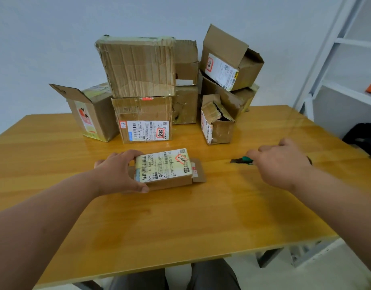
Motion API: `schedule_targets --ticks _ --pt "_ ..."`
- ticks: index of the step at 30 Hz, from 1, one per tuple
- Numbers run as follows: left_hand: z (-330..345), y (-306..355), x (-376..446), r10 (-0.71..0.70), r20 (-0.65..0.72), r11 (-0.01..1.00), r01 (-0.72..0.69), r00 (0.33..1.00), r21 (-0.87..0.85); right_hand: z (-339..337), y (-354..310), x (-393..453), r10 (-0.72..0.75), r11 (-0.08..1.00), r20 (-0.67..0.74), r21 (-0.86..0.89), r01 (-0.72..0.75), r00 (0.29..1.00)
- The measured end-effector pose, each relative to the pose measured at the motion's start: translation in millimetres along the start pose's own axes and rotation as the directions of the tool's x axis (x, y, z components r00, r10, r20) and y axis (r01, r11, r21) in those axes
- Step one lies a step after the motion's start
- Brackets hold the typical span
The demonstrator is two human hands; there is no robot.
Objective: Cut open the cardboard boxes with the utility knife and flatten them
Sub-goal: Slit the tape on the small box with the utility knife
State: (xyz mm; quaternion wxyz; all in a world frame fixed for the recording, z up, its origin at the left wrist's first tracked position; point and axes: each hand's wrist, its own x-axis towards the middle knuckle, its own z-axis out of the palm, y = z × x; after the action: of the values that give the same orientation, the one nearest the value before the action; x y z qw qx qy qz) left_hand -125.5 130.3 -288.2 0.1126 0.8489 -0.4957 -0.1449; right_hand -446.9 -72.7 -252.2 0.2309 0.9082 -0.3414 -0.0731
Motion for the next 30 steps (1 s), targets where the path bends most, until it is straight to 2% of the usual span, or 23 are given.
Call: schedule_targets --ticks 1,3,5,7,9,10,14,16,18,19,20,21,24,25,27,30 --pt "0.2 2.0 1.8 0.006 -0.001 1.0 -0.006 1.0 0.013 5.3 -0.5 -1.1 0.046 0.996 -0.002 0.073 -0.046 0.999" --pt "0.8 6.6 3.7 0.023 -0.026 0.998 -0.022 0.999 0.056 6.6 -12.1 3.5 0.126 0.931 0.017 0.344 -0.124 0.992" --pt "2.6 10.8 2.6 0.024 -0.07 0.995 -0.017 0.997 0.101 -2.3 -31.6 12.7 0.145 0.749 0.097 0.639 -0.174 0.985" --pt "6.5 15.8 -0.8 -0.008 -0.096 0.99 0.022 0.995 0.14 -15.9 -54.4 19.5 0.114 0.506 0.167 0.839 -0.202 0.979" --pt "7.3 23.1 -5.4 -0.067 -0.1 0.98 0.084 0.993 0.181 -27.6 -77.0 21.2 0.05 0.281 0.245 0.927 -0.249 0.968" --pt "6.3 26.9 -7.7 -0.09 -0.096 0.971 0.109 0.991 0.212 -32.3 -86.5 21.5 0.011 0.204 0.27 0.942 -0.266 0.963" --pt "-1.4 40.7 -14.8 -0.095 -0.035 0.932 0.102 0.995 0.347 -43.7 -110.9 26.2 -0.068 0.009 0.291 0.957 -0.291 0.954" --pt "-7.1 41.8 -17.1 -0.073 0.052 0.944 0.052 0.996 0.325 -47.3 -114.9 28.9 -0.061 -0.015 0.293 0.955 -0.295 0.954" --pt "-16.7 38.9 -19.5 -0.029 0.226 0.999 0.024 0.974 0.029 -50.1 -116.6 31.6 -0.044 -0.026 0.288 0.957 -0.289 0.957" --pt "-20.5 37.5 -20.4 0.014 0.301 0.987 0.034 0.953 -0.154 -51.3 -117.0 33.2 -0.038 -0.041 0.282 0.958 -0.283 0.959" --pt "-22.8 35.1 -20.1 0.049 0.341 0.962 0.047 0.939 -0.269 -52.4 -117.5 34.8 -0.033 -0.053 0.275 0.96 -0.276 0.961" --pt "-23.3 32.4 -18.7 0.07 0.345 0.955 0.037 0.936 -0.294 -52.7 -118.5 36.9 -0.029 -0.046 0.267 0.962 -0.268 0.963" --pt "-21.3 35.0 -14.4 0.075 0.211 0.989 -0.045 0.975 -0.14 -52.8 -119.3 41.2 -0.004 0.056 0.243 0.969 -0.242 0.97" --pt "-22.4 36.9 -13.1 0.08 0.136 0.997 -0.08 0.988 0.0 -52.2 -119.4 42.4 0.001 0.073 0.241 0.968 -0.241 0.97" --pt "-24.7 39.4 -10.2 0.139 -0.001 0.947 -0.133 0.99 0.293 -49.8 -119.2 44.3 0.0 0.09 0.242 0.966 -0.241 0.97" --pt "-28.0 39.3 -4.5 0.287 -0.006 0.887 -0.263 0.958 0.379 -45.2 -118.8 47.4 0.002 0.102 0.242 0.965 -0.241 0.97"
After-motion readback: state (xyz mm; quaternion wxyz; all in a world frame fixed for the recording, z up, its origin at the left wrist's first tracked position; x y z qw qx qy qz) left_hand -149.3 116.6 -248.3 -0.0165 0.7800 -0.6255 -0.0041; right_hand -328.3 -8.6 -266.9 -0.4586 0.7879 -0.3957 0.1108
